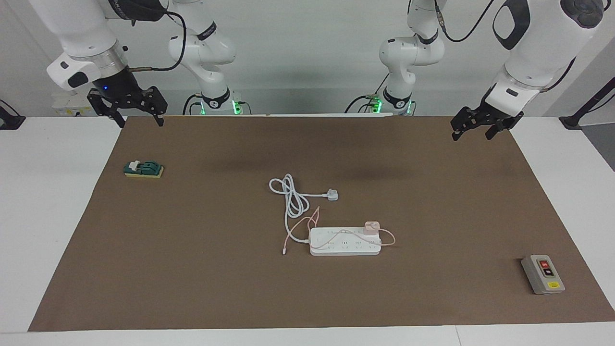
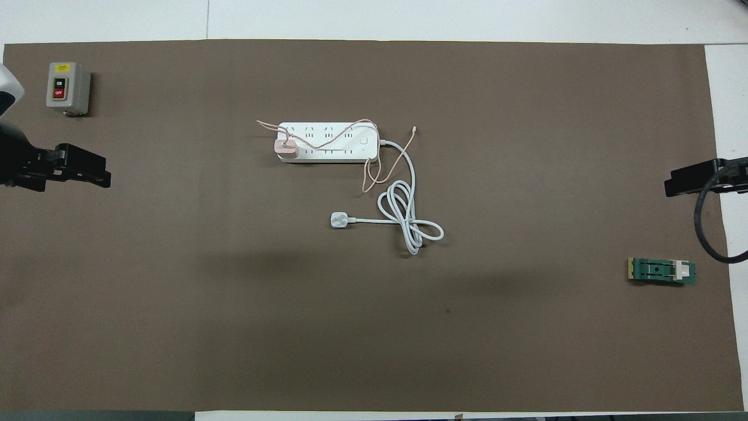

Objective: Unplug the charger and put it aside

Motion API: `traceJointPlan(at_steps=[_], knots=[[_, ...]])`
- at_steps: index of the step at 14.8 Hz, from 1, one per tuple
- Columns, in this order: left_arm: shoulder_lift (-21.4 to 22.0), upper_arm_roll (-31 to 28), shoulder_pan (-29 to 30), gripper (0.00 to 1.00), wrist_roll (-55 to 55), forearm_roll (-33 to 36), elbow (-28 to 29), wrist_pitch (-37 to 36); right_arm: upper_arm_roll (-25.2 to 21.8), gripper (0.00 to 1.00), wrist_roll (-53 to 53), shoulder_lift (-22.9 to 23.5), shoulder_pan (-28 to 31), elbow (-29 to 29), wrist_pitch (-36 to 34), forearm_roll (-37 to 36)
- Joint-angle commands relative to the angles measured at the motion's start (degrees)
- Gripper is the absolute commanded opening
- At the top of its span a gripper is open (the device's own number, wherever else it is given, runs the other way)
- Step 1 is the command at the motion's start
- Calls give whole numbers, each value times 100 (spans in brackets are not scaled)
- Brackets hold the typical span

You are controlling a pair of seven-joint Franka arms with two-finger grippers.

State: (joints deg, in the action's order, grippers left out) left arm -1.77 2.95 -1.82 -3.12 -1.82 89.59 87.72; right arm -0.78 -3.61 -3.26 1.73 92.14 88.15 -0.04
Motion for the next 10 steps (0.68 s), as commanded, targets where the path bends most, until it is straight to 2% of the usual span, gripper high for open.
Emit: traceJointPlan(at_steps=[1, 7, 10], knots=[[72, -49, -64, 100, 48, 59, 85, 96, 34, 100, -122, -114, 90, 129, -17, 22], [72, -102, -38, 100, -39, 51, 23, -105, 34, 100, -122, -123, 90, 129, -17, 22], [80, -58, -38, 100, -320, 77, 84, 131, 34, 100, -122, -123, 82, 129, -17, 22]])
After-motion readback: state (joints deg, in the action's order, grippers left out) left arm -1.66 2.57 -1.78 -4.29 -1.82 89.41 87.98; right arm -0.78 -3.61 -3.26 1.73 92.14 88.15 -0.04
